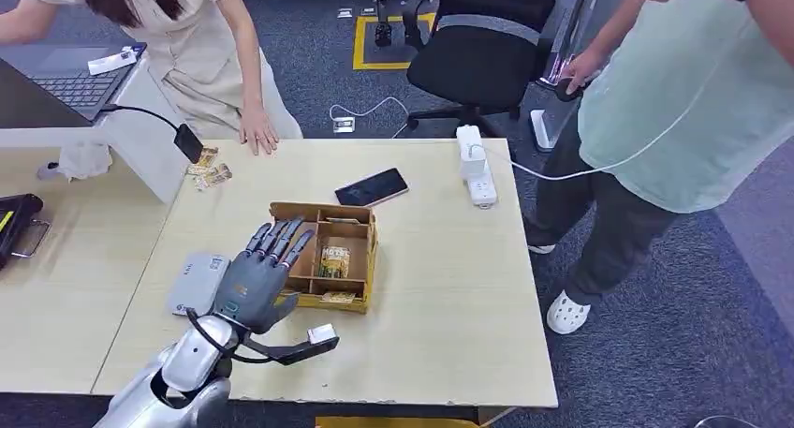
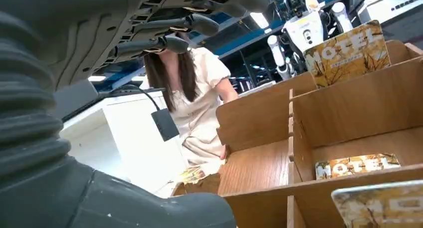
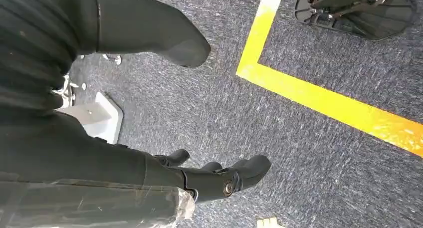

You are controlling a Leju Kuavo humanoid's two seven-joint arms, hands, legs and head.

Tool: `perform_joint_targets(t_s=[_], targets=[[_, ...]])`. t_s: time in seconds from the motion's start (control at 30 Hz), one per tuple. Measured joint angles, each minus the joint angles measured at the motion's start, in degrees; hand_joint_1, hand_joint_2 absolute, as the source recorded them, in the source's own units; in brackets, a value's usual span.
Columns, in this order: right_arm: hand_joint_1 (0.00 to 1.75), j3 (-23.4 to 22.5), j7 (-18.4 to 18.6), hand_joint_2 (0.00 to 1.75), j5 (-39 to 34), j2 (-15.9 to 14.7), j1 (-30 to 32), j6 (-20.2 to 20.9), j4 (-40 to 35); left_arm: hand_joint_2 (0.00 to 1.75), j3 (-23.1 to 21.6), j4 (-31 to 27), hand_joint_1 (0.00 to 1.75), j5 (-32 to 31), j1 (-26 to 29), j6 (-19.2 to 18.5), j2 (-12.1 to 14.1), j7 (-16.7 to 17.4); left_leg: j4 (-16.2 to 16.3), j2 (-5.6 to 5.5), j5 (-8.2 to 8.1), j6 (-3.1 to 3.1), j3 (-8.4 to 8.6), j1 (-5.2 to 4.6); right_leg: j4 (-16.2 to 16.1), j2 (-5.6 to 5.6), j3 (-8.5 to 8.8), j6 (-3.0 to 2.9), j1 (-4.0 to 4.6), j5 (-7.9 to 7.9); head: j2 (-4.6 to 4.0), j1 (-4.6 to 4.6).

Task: Pass the card to the sensor for recognition and then transmit it.

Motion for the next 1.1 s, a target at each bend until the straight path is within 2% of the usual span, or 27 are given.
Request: perform_joint_targets(t_s=[0.33,0.47,0.73,1.1], targets=[[0.00,0.02,-0.22,1.75,-0.02,0.00,0.02,-0.13,0.00,1.75,0.31,0.57,0.00,-0.52,0.00,-0.15,-0.26,0.00,0.00,0.00,0.00,0.00,0.00,0.00,0.00,0.00,0.00,0.00,0.00,0.00,-0.02,0.00],[0.00,0.02,-0.20,1.75,-0.02,0.00,0.02,-0.13,0.00,1.75,0.39,1.31,0.00,-0.94,-0.05,-1.50,-0.17,-0.28,0.00,0.00,0.00,0.00,0.00,0.00,0.00,0.00,0.00,0.00,0.00,0.00,-0.02,0.00],[0.00,0.02,-0.20,1.75,0.00,0.00,-0.03,-0.02,0.00,1.75,0.39,2.95,0.00,0.02,-0.67,-4.24,1.25,-2.10,0.00,0.00,0.00,0.00,0.00,0.00,0.00,0.00,0.00,0.00,0.00,0.00,-0.02,0.00],[0.00,0.22,-0.20,1.75,0.00,0.00,-0.06,0.00,0.02,1.75,0.39,4.33,0.00,-0.22,-1.42,-4.37,2.80,-2.32,0.00,0.00,0.00,0.00,0.00,0.00,0.00,0.00,0.00,0.00,0.00,0.00,-0.02,-0.02]])
